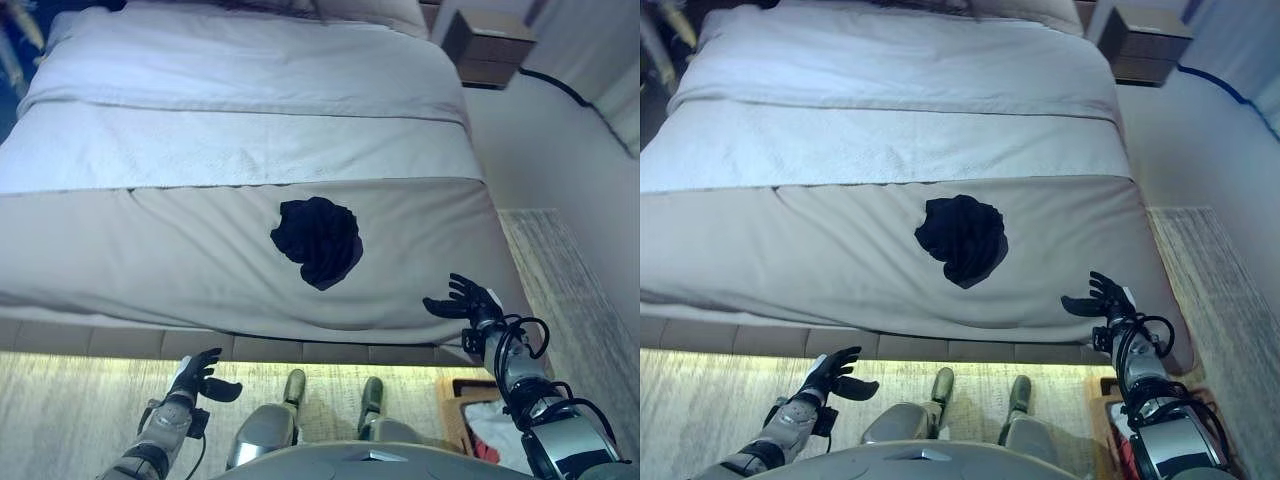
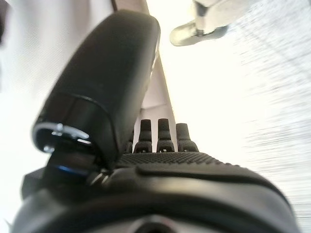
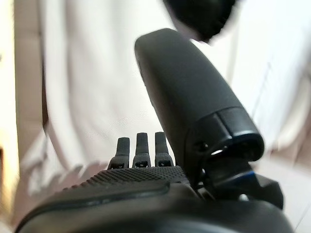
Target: Pick up the clothes from the bed and place them into the basket
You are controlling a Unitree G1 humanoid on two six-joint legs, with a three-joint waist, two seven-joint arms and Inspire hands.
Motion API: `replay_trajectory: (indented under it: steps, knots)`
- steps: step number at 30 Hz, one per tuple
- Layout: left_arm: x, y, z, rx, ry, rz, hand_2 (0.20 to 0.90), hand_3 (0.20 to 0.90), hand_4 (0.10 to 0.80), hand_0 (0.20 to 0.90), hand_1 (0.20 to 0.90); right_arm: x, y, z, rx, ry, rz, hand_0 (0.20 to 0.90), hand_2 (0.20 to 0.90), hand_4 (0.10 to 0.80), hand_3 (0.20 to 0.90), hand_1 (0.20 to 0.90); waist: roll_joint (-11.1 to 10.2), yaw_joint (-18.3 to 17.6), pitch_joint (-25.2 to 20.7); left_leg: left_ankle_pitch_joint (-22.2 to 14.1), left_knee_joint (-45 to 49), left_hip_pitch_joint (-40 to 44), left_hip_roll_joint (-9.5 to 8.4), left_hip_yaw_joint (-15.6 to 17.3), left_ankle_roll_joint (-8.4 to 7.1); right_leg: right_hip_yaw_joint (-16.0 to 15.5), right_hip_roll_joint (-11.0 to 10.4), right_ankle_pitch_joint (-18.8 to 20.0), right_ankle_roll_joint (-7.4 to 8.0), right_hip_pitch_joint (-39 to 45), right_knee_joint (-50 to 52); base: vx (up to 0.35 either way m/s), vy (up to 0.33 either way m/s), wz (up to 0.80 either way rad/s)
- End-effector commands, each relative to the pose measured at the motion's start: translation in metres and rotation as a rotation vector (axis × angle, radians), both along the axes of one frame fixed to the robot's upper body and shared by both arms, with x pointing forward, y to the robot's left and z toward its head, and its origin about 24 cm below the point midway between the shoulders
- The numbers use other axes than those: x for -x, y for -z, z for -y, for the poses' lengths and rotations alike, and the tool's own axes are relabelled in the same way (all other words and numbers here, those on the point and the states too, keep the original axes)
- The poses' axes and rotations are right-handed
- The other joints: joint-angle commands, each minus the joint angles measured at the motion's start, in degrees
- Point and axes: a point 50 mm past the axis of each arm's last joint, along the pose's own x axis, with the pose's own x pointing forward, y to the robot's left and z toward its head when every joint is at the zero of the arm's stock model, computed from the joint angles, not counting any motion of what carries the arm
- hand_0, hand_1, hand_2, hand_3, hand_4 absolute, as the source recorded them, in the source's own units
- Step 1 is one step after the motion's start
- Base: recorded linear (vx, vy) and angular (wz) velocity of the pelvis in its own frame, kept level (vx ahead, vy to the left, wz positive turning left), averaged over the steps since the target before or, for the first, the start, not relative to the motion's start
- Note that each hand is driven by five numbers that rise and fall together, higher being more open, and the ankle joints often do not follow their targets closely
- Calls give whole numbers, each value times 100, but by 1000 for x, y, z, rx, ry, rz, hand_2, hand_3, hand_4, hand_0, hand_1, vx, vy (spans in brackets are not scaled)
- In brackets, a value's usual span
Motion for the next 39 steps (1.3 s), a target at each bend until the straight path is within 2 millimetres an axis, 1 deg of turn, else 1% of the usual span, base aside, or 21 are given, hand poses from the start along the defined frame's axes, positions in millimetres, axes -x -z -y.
replay_trajectory:
  steps: [1,3,4,5,6,8,11,14,16,17,18,20,21,24,27,29,34,35,36,37,39]
  knots:
    - [-2,-4,-5,-24,3,42,900,900,800,900,900,-54,-81,28,293,-76,267,900,900,800,900,900,223,357,-47,-581,15,337,701,802,-613,-249,313,-244,39,-116,731,-88,-101,39]
    - [-13,-11,-9,-30,19,77,900,900,800,900,900,-70,-103,26,371,-74,330,900,900,800,900,900,214,388,147,-428,167,-51,976,1287,-817,-487,298,-283,-5,-227,724,-169,-161,57]
    - [-22,-16,-11,-31,51,92,900,900,800,900,900,-77,-119,30,446,-56,368,900,900,800,900,900,240,419,341,-346,347,-338,1118,1590,-917,-755,243,-332,-46,-319,795,-124,-135,81]
    - [-24,-17,-11,-29,63,95,900,900,800,900,900,-79,-124,31,463,-48,380,900,900,800,900,900,259,469,403,-302,378,-437,1113,1516,-934,-796,239,-342,-60,-339,830,-61,-118,116]
    - [-27,-18,-9,-26,83,100,900,900,800,900,900,-84,-137,33,505,-41,419,900,900,800,900,900,318,558,529,-219,424,-619,1102,1344,-966,-886,239,-383,-96,-413,919,-28,-64,109]
    - [-29,-20,-9,-20,85,125,900,900,800,900,900,-97,-165,35,565,-31,484,900,900,800,900,900,427,675,700,-136,405,-835,1078,1170,-980,-938,264,-430,-150,-621,1027,-32,-63,72]
    - [-37,-26,-13,-24,77,177,900,900,800,900,900,-114,-200,29,676,-44,558,900,900,800,900,900,552,820,933,-78,479,-1237,1061,931,-984,-983,266,-428,-228,-1113,1276,-23,-77,15]
    - [-43,-31,-14,-18,69,213,900,900,800,900,900,-126,-231,21,782,-24,639,900,900,800,900,900,647,935,1093,-43,715,-1708,983,718,-961,-1044,261,-428,-288,-1651,1605,8,-58,15]
    - [-44,-33,-14,-18,79,216,900,900,800,900,900,-131,-249,17,805,5,697,900,900,800,900,900,711,985,1153,-29,888,-1996,953,637,-959,-1052,240,-435,-318,-1942,1796,24,-39,18]
    - [-44,-33,-14,-18,79,214,900,900,800,900,900,-132,-254,15,807,13,710,900,900,800,900,900,727,992,1167,-33,951,-2089,944,623,-957,-1055,227,-440,-324,-2028,1850,41,-29,18]
    - [-43,-32,-17,-19,63,196,900,900,800,900,900,-136,-266,14,747,35,737,900,900,800,900,900,765,1011,1199,-35,1112,-2323,922,595,-944,-1044,193,-448,-329,-2267,2012,41,-10,13]
    - [-41,-31,-19,-18,51,188,900,900,800,900,900,-139,-277,10,744,32,754,900,900,800,900,900,848,1031,1271,-32,1301,-2564,910,546,-949,-1043,135,-486,-338,-2477,2208,78,-2,17]
    - [-40,-31,-20,-19,45,185,900,900,800,900,900,-140,-279,9,738,30,760,900,900,800,900,900,857,1035,1268,-200,1359,-2562,927,532,-979,-973,135,-657,-281,-2505,2323,112,16,13]
    - [-38,-32,-24,-48,31,199,900,900,800,900,900,-144,-292,2,760,-4,785,900,900,800,900,900,978,1055,1362,-189,1580,-2923,901,529,-948,-983,27,-740,-292,-2895,2663,30,49,9]
    - [-36,-32,-28,-52,13,190,900,900,800,900,900,-149,-288,-1,644,-13,731,900,900,800,900,900,1059,1059,1458,-182,1798,-3268,885,518,-905,-960,-88,-828,-316,-3296,3039,-12,27,2]
    - [-35,-32,-30,-49,8,189,900,900,800,900,900,-152,-271,-1,535,-52,632,900,900,800,900,900,1087,1071,1495,-193,1920,-3436,880,484,-880,-938,-119,-905,-350,-3475,3219,0,0,0]
    - [-35,-33,-31,-30,21,198,900,900,800,900,900,-152,-213,-18,240,-250,422,900,900,800,900,900,1161,1100,1583,-173,1942,-3539,869,420,-856,-947,-116,-1005,-432,-3602,3320,0,0,0]
    - [-36,-34,-32,-26,29,198,900,900,800,900,900,-150,-198,-24,222,-308,374,900,900,800,900,900,1164,1101,1585,-174,1937,-3521,871,422,-854,-951,-111,-1026,-441,-3588,3331,23,2,-3]
    - [-37,-34,-32,-22,33,198,900,900,800,900,900,-149,-192,-27,216,-330,351,900,900,800,900,900,1172,1103,1585,-170,1933,-3513,871,419,-857,-956,-105,-1032,-446,-3576,3330,36,14,-3]
    - [-38,-34,-32,-17,38,200,900,900,800,900,900,-146,-177,-30,188,-364,287,900,900,800,900,900,1185,1104,1587,-163,1932,-3490,871,420,-865,-962,-97,-1042,-455,-3544,3323,42,32,-3]
    - [-41,-35,-31,-6,36,210,900,900,800,900,900,-139,-156,-30,220,-392,205,900,900,800,900,900,1217,1098,1588,-165,1963,-3448,871,437,-885,-983,-97,-1066,-475,-3474,3312,45,37,-7]
